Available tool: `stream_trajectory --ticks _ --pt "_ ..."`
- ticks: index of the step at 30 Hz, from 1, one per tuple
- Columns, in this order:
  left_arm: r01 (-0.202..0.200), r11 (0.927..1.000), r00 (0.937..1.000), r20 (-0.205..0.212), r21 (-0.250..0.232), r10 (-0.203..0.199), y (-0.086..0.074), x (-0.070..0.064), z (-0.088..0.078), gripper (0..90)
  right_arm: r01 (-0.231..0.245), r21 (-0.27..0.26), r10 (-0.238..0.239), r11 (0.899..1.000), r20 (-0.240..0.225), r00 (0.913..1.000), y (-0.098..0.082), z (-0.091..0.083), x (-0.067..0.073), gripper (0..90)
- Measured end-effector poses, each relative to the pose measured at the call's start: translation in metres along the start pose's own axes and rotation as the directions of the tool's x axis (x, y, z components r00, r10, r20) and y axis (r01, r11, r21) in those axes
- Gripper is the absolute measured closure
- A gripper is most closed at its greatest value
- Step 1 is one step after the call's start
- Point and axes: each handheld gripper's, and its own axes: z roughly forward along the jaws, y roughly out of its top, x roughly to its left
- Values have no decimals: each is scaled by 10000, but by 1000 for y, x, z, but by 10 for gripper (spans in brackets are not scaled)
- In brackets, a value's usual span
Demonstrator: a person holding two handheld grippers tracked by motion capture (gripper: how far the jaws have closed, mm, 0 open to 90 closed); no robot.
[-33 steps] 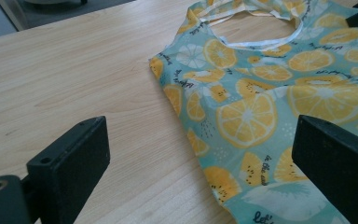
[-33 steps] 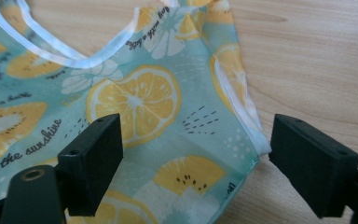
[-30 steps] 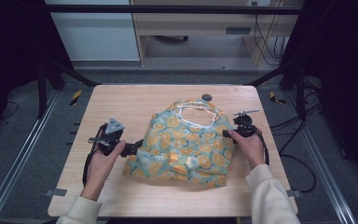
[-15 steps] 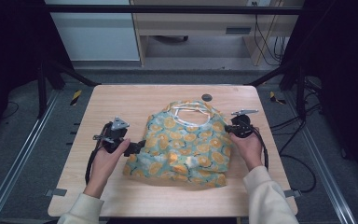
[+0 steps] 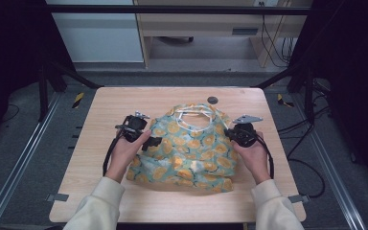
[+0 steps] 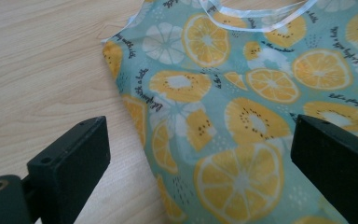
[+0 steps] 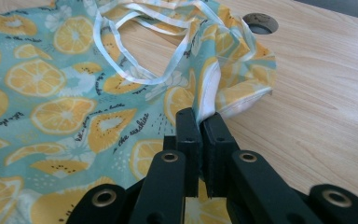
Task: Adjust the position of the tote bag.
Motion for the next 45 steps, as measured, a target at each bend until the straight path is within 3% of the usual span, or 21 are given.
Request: stream_trajectory --ticks 6,11,23,26,41,45 --pt "-426 9980 9985 -331 473 442 -2 -2 16 66 -108 -68 107 9999 -116 9999 -4 -2 -1 869" --pt "-382 9977 9980 -487 561 409 -8 -1 23 74 -337 -309 331 9990 -179 9993 -2 -6 -3 876" --pt "-233 9978 9966 -771 618 281 -14 4 38 124 -445 -324 439 9985 -197 9988 -4 -9 -6 879" --pt "-401 9965 9956 -821 733 460 -14 4 42 124 -434 -318 429 9986 -162 9989 -5 -9 -7 878" --pt "-451 9948 9948 -867 908 530 -17 1 51 125 -430 -281 423 9987 -234 9988 -6 -9 -8 877" --pt "-472 9943 9944 -895 960 559 -18 1 52 164 -413 -274 407 9988 -218 9989 -6 -9 -8 877"
